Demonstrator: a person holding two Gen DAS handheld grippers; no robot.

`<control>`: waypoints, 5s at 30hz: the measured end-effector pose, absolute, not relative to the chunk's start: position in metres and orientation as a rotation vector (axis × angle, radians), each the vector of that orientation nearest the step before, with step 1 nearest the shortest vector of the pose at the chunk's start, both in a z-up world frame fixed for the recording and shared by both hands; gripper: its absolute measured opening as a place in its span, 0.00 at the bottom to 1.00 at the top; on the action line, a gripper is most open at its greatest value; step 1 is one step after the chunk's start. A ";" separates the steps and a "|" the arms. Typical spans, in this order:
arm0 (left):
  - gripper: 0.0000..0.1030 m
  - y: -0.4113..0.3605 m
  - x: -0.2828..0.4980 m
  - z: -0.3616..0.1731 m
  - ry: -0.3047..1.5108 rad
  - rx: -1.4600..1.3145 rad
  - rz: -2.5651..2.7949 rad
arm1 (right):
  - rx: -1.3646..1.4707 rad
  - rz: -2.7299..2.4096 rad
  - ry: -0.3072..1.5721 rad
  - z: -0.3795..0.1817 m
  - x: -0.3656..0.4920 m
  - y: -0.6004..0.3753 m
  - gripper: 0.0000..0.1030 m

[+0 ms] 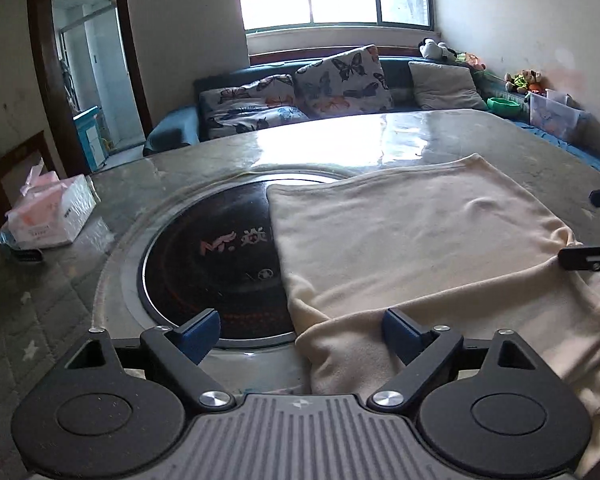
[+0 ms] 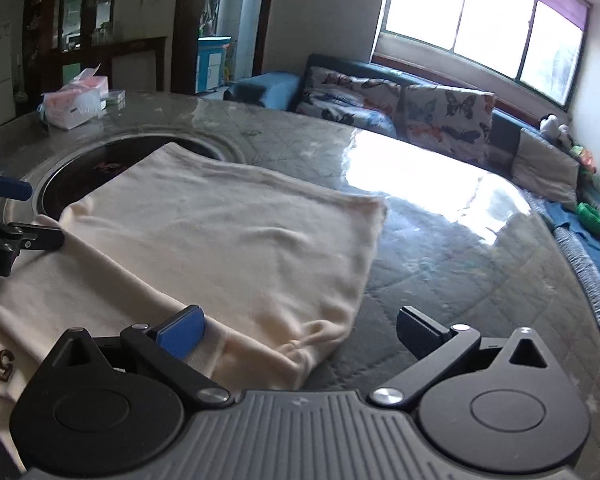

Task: Fold clothes
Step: 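Smooth the folded sweatshirt edge with the left gripper, then grasp the cream sweatshirt edge with both grippers and lift it, then fold the lifted edge over the sweatshirt body and open both grippers, then smooth the folded sweatshirt with both open grippers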

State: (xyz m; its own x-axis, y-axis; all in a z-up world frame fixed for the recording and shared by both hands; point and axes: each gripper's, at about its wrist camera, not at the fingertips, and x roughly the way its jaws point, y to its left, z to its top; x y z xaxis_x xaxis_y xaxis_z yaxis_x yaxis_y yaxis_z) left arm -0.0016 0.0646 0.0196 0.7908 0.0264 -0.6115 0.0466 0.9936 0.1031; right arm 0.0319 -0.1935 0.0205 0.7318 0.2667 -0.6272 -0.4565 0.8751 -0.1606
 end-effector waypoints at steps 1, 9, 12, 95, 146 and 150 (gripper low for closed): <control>0.87 0.065 -0.005 0.023 0.651 0.113 -0.016 | -0.317 0.419 0.624 0.023 0.028 -0.194 1.00; 0.89 0.061 -0.056 0.037 0.609 0.212 -0.106 | -0.451 0.498 0.628 0.011 -0.004 -0.187 1.00; 0.90 0.058 -0.079 0.034 0.608 0.256 -0.152 | -0.421 0.492 0.622 0.015 -0.008 -0.196 1.00; 0.09 0.021 -0.194 0.061 0.465 0.405 -0.435 | -0.413 0.913 0.537 0.093 -0.141 -0.224 0.08; 0.75 0.020 0.017 0.037 0.592 0.212 -0.048 | -0.187 0.618 0.661 0.039 0.029 -0.200 0.54; 0.89 0.014 0.011 0.041 0.574 0.230 -0.064 | -0.178 0.658 0.678 0.035 0.037 -0.188 0.62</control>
